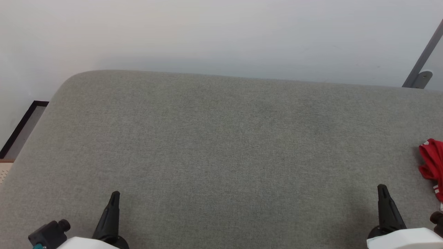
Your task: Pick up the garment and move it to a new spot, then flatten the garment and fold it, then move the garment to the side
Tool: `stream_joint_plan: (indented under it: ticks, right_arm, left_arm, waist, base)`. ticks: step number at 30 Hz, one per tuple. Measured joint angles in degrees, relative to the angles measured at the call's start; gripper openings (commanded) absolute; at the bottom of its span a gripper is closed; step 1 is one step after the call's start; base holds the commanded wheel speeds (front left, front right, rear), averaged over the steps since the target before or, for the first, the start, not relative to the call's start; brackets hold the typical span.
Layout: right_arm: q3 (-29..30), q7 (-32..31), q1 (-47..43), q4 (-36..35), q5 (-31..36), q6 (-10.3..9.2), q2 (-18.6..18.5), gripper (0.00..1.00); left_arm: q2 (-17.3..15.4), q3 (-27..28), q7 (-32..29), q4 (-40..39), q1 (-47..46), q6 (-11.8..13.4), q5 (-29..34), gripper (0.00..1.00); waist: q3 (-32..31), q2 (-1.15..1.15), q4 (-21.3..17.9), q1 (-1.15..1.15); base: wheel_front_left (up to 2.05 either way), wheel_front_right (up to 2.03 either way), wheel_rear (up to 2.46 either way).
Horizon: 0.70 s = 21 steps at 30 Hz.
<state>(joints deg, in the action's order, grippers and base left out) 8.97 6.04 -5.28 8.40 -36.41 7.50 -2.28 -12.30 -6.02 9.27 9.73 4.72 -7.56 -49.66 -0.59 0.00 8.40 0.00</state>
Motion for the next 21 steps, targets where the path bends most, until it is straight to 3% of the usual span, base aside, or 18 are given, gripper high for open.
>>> stream_joint_plan:
  ticks: [21]
  right_arm:
    - [-0.8,-3.6,3.1,1.6,-16.1,-0.01,-0.1,0.00]
  left_arm:
    - [2.4,3.0,-4.1,1.2,-2.9,0.0,-12.5,0.00]
  waist:
    - [0.2,0.00,-1.7,0.00]
  base:
    - [0.00,0.00,0.00]
